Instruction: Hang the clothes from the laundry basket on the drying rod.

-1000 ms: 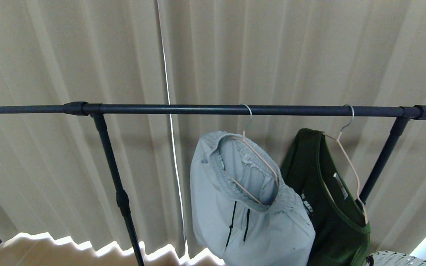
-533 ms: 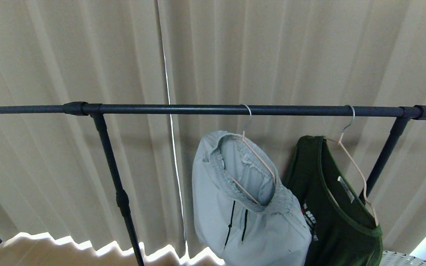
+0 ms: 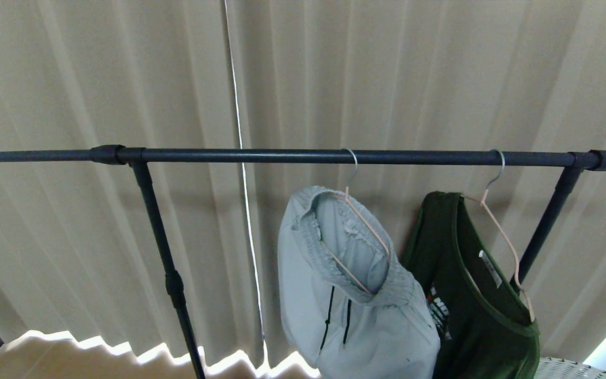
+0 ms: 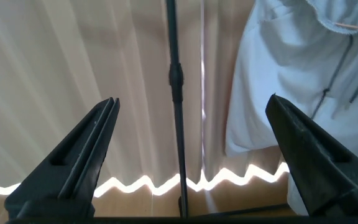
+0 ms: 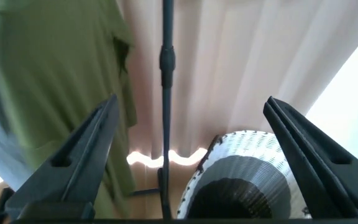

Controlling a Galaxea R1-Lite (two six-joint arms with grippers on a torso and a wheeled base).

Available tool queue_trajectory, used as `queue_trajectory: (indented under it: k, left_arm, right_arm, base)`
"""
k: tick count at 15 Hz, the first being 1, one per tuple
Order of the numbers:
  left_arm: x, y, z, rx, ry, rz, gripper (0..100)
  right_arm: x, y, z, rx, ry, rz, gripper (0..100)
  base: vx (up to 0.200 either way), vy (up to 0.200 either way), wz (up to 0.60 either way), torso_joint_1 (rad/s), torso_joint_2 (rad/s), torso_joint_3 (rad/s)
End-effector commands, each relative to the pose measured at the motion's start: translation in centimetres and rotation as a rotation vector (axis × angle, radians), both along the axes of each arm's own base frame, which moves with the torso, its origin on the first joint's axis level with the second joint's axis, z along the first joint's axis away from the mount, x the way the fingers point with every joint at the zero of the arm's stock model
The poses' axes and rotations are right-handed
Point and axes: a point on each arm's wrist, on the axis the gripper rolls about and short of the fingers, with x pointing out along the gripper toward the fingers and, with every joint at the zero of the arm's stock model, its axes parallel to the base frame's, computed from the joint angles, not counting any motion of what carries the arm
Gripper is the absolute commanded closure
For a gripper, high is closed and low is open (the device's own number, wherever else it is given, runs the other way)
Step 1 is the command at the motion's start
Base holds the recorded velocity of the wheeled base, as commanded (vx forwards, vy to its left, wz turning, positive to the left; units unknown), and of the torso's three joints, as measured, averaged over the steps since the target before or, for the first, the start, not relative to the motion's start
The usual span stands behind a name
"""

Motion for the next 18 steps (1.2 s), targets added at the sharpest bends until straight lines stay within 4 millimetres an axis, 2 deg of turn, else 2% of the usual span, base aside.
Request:
queue_trajectory:
  k: [1,3,5,18]
  left_arm:
    - [0.0,0.0,0.0,-0.001,0.0,0.001,0]
    - [0.0,0.0,0.0,-0.001,0.0,0.001,0]
    - [0.0,0.0,0.0,-0.001,0.0,0.001,0]
    - [0.0,0.0,0.0,-0.001,0.0,0.001,0]
  right_arm:
    - [0.02,0.03,0.05,0.002,0.001,0.053,0]
    - [-0.37,-0.07,-0.06,-0.012,-0.047,0.193,0]
    - [-0.7,0.01,-0.18,-0.045,-0.089,0.248,0]
    - [-0.56,-0.16,-0.14,0.026,-0.124,0.161,0]
  base:
    - [0.0,0.0,0.0,0.0,0.0,0.0]
    - [0.0,0.0,0.0,0.0,0.0,0.0]
    - [0.0,0.0,0.0,0.0,0.0,0.0]
    - [0.0,0.0,0.0,0.0,0.0,0.0]
